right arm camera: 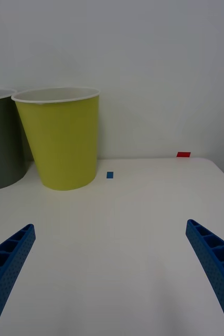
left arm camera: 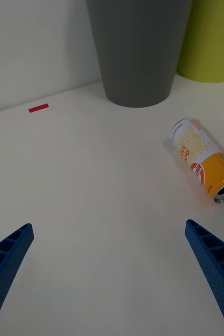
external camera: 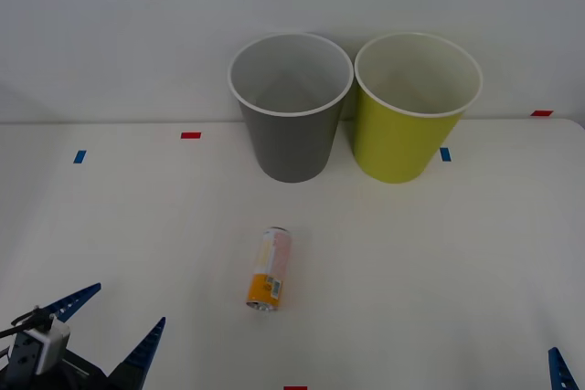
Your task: Put cans in the gray bin and PET bottles in the light green bin.
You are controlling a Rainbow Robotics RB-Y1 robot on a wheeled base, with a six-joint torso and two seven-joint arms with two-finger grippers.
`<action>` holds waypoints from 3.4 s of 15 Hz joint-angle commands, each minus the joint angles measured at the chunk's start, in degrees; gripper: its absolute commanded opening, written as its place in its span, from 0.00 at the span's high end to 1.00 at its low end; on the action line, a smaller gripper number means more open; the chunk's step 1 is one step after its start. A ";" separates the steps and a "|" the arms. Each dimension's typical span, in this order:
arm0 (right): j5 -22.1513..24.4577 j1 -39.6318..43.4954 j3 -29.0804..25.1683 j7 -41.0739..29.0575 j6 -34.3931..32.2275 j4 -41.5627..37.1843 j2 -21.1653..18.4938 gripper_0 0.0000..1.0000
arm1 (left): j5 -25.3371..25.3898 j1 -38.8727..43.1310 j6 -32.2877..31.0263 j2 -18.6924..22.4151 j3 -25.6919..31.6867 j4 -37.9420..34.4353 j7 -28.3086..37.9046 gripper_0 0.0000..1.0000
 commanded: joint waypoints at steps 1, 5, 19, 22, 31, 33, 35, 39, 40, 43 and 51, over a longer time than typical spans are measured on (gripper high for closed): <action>0.00 0.00 0.00 0.00 0.00 -0.01 0.00 0.00 | -0.10 -5.14 7.07 0.09 0.03 -0.74 0.07 0.00; 0.00 0.00 0.00 0.00 0.00 -0.01 0.00 0.00 | 0.43 -10.32 22.71 1.06 0.99 -5.66 0.50 0.00; 0.00 0.00 0.00 0.00 0.00 -0.01 0.00 0.00 | 18.97 -35.99 72.63 -4.04 6.44 -9.53 3.67 0.00; 0.00 0.00 0.00 0.00 0.00 -0.01 0.00 0.00 | 19.85 -40.03 78.87 -7.38 7.41 -9.62 2.70 0.00; 0.00 0.00 0.00 0.00 0.00 -0.01 0.00 0.00 | 19.41 -47.41 88.10 -15.99 5.83 -8.74 10.08 0.00; 0.00 0.00 0.00 0.00 0.00 -0.01 0.00 0.00 | 19.32 -50.14 90.83 -15.73 4.86 -8.65 13.25 0.00; 0.00 0.00 0.00 0.00 0.00 -0.01 0.00 0.00 | 18.62 -53.30 93.20 -15.73 3.63 -8.56 17.29 0.00; 0.00 0.00 0.00 0.00 0.00 -0.01 0.00 0.00 | 17.21 -58.40 93.29 -15.64 -0.59 -4.34 19.40 0.00; 0.00 0.00 0.00 0.00 0.00 -0.01 0.00 0.00 | 16.86 -59.45 93.29 -15.64 -1.56 -3.20 19.75 0.00; 0.00 0.00 0.00 0.00 0.00 -0.01 0.00 0.00 | 16.86 -61.12 93.29 -17.13 -2.44 -1.09 20.90 0.00; 0.00 0.00 0.00 0.00 0.00 -0.01 0.00 0.00 | 9.83 -62.97 93.29 -23.73 -6.83 2.95 28.54 0.00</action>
